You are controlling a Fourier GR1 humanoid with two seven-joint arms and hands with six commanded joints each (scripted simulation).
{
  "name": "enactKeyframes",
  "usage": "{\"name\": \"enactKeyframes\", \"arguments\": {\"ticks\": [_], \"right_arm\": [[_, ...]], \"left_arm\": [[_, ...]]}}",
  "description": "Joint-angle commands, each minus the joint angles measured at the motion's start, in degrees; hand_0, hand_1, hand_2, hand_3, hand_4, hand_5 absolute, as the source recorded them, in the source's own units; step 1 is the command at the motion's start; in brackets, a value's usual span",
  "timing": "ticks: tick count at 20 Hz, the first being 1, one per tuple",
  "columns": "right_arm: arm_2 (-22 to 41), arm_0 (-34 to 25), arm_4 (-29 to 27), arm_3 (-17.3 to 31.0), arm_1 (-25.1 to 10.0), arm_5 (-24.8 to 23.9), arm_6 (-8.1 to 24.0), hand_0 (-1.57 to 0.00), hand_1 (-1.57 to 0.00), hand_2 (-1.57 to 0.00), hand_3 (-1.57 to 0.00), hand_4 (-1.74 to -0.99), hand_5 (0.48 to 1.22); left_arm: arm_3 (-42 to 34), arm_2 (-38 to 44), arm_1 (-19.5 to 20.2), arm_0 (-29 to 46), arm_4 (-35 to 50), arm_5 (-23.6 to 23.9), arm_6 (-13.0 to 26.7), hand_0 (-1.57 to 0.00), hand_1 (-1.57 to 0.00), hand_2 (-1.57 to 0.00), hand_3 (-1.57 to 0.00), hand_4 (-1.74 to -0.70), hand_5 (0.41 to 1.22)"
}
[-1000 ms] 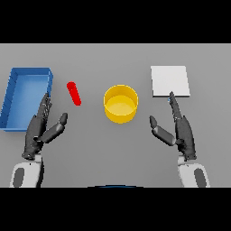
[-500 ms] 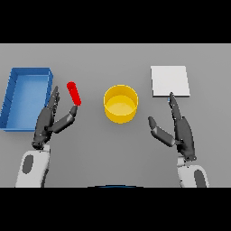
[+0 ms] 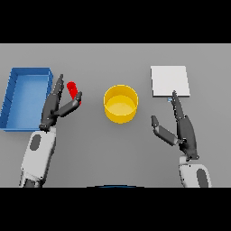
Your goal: Pick up the red beaker and tilt it to pour out 1 green nut into yellow bowl. Pick up the yellow bowl and place it on the metallic measuring scale.
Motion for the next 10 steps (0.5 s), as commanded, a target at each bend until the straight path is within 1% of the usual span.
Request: {"name": "enactKeyframes", "arguments": {"ticks": [1, 2, 3, 5, 6, 7, 8, 9, 10], "right_arm": [[0.41, 0.49, 0.33, 0.26, 0.33, -0.04, -0.1, 0.0, 0.0, 0.0, 0.0, -1.245, 0.67], [0.69, 1.28, 0.39, -0.85, 0.41, -0.02, -0.47, 0.0, 0.0, 0.0, 0.0, -1.247, 0.672], [0.37, 1.27, 0.34, -0.48, 0.05, 0.04, -0.28, 0.0, 0.0, 0.0, 0.0, -1.247, 0.673], [0.64, 0.25, 0.95, -0.16, 0.46, -0.41, 0.76, 0.0, 0.0, 0.0, 0.0, -1.247, 0.679], [0.75, 0.85, 1.0, -0.52, 0.32, -0.31, 0.02, 0.0, 0.0, 0.0, 0.0, -1.25, 0.683], [0.66, 1.27, 0.47, -0.51, 0.22, 0.19, 0.3, 0.0, 0.0, 0.0, 0.0, -1.257, 0.686], [0.61, 1.4, 0.14, -0.34, 0.33, 0.38, 0.34, 0.0, 0.0, 0.0, 0.0, -1.264, 0.69], [0.28, 0.82, 0.05, 0.23, 0.21, 0.29, 0.53, 0.0, 0.0, 0.0, 0.0, -1.267, 0.692], [0.24, 0.94, 0.18, 0.17, 0.02, 0.2, -0.4, 0.0, 0.0, 0.0, 0.0, -1.266, 0.692]], "left_arm": [[2.0, 0.43, 0.35, -1.48, -0.11, -0.03, -0.78, 0.0, 0.0, 0.0, 0.0, -1.18, 0.631], [4.03, 0.34, -0.23, -2.57, -0.66, 0.57, -1.61, 0.0, 0.0, 0.0, 0.0, -1.19, 0.631], [5.65, 0.4, -0.25, -3.57, -1.39, 1.34, -2.69, 0.0, 0.0, 0.0, 0.0, -1.21, 0.636], [9.07, 0.76, -0.38, -5.82, -2.19, 2.36, -4.45, 0.0, 0.0, 0.0, 0.0, -1.23, 0.649], [10.32, 0.55, -0.76, -6.85, -2.88, 3.12, -5.48, 0.0, 0.0, 0.0, 0.0, -1.24, 0.657], [12.01, 0.98, -0.62, -8.3, -3.06, 3.59, -5.88, 0.0, 0.0, 0.0, 0.0, -1.25, 0.661], [13.01, 1.04, -0.47, -9.51, -3.3, 3.68, -5.18, 0.0, 0.0, 0.0, 0.0, -1.26, 0.664], [14.13, 1.06, -0.59, -9.92, -3.37, 3.52, -5.83, 0.0, 0.0, 0.0, 0.0, -1.26, 0.671], [15.89, 1.55, -0.34, -11.08, -3.34, 3.6, -6.61, 0.0, 0.0, 0.0, 0.0, -1.26, 0.676]]}}
